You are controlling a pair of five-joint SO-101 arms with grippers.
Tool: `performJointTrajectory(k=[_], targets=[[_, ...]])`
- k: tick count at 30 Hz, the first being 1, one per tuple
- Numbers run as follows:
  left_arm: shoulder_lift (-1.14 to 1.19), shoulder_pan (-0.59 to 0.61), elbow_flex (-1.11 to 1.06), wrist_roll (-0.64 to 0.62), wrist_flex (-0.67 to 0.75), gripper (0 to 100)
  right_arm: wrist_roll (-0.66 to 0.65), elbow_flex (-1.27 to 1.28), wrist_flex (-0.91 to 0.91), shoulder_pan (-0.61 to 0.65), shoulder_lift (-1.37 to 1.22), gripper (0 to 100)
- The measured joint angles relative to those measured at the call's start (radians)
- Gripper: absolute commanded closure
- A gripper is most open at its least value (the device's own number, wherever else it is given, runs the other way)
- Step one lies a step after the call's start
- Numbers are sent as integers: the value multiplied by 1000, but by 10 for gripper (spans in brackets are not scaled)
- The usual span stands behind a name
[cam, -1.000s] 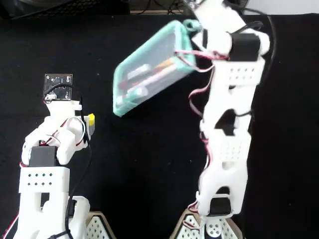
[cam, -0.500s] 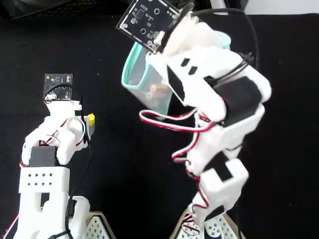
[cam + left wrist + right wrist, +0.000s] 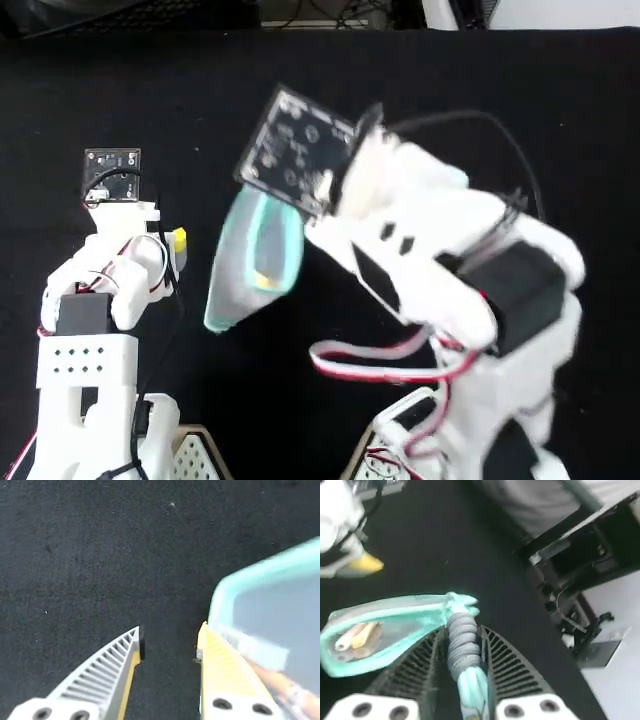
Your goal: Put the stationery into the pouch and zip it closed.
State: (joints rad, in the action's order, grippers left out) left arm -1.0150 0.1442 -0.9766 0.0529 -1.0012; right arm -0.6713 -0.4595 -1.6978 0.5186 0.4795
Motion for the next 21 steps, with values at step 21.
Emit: performJointTrajectory(k=[21], targets=[[0,-367,0,-3,-29,801,167,713,690,-57,368,987]])
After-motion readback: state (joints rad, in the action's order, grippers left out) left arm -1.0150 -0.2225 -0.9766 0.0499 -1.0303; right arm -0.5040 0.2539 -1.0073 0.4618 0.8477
